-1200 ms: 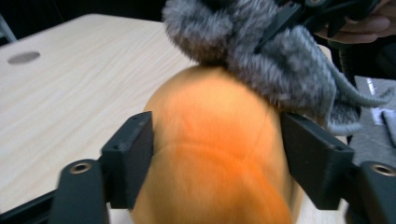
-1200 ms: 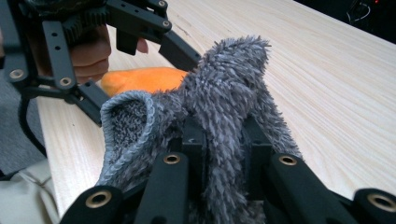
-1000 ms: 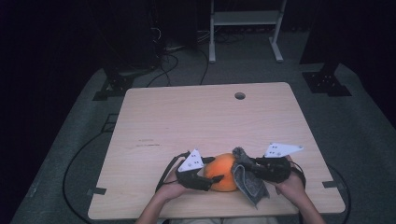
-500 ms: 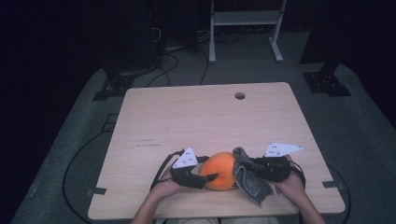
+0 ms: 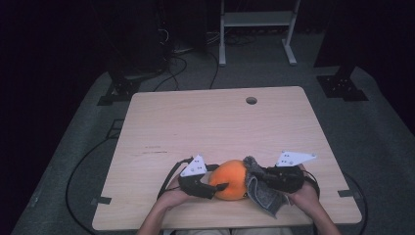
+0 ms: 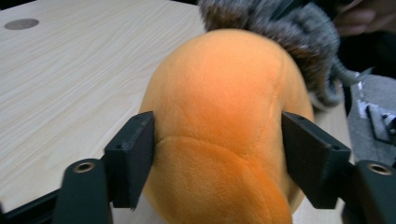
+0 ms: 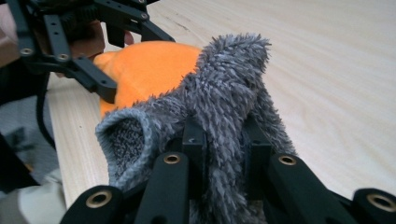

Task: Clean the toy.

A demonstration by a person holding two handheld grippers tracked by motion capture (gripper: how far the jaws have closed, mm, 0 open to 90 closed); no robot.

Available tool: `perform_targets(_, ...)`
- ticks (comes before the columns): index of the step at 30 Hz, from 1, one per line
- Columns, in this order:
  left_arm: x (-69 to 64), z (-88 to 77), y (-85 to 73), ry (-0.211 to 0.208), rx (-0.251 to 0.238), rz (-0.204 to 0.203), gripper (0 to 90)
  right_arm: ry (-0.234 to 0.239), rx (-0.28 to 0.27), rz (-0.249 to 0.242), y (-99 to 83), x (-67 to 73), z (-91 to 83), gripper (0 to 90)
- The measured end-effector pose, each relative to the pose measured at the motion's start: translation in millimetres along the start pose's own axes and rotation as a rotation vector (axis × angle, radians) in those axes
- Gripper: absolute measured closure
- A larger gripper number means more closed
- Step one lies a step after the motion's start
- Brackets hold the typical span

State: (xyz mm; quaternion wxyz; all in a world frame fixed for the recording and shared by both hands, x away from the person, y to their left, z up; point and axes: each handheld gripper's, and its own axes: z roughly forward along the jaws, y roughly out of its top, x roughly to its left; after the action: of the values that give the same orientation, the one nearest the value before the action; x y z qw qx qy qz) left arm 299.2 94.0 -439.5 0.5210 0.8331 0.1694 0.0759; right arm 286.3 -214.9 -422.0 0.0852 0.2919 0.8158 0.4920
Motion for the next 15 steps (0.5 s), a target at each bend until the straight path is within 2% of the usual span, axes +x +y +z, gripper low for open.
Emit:
perform_targets(1,0.2,1.7,4.2,-0.012,0.001,-0.023,17.8,0.007,0.002,0.015,-1.8,-2.9,-1.0,75.2)
perform_targets(2,0.2,4.8,7.2,0.007,0.026,-0.034,13.6,0.0,0.001,0.014,-2.0,-2.5,-2.0,75.1)
perform_targets(3,0.2,4.8,7.2,0.007,0.026,-0.034,8.9,0.0,0.001,0.014,-2.0,-2.5,-2.0,75.1)
perform_targets(4,0.4,12.4,9.8,-0.005,0.05,-0.054,8.1,-0.005,0.001,0.016,-3.4,-1.1,-3.3,75.2)
perform_targets(5,0.4,12.4,9.8,-0.005,0.05,-0.054,9.2,-0.005,0.001,0.016,-3.4,-1.1,-3.3,75.2)
perform_targets(6,-3.2,20.1,8.1,-0.004,0.05,-0.034,11.0,-0.015,0.012,0.009,-3.5,-0.7,-4.4,75.4)
perform_targets(9,-7.3,22.6,8.3,0.009,0.038,-0.013,18.3,-0.029,0.027,0.008,-4.4,-1.4,-5.3,75.6)
perform_targets(10,-10.6,22.0,10.1,0.025,0.031,0.008,18.3,-0.033,0.031,0.013,-5.3,-2.2,-6.1,75.6)
perform_targets(12,-15.0,21.9,12.1,0.054,0.004,0.052,27.6,-0.051,0.025,0.023,-5.7,-3.8,-9.8,75.8)
perform_targets(13,-19.2,21.9,14.3,0.086,-0.042,0.114,28.3,-0.063,0.019,0.02,-5.0,-3.6,-10.8,75.9)
perform_targets(14,-21.3,22.1,15.5,0.114,-0.069,0.162,28.9,-0.075,0.005,0.017,-3.4,-3.5,-12.4,76.0)
perform_targets(15,-21.3,22.1,15.5,0.114,-0.069,0.162,29.2,-0.075,0.005,0.017,-3.4,-3.5,-12.4,76.0)
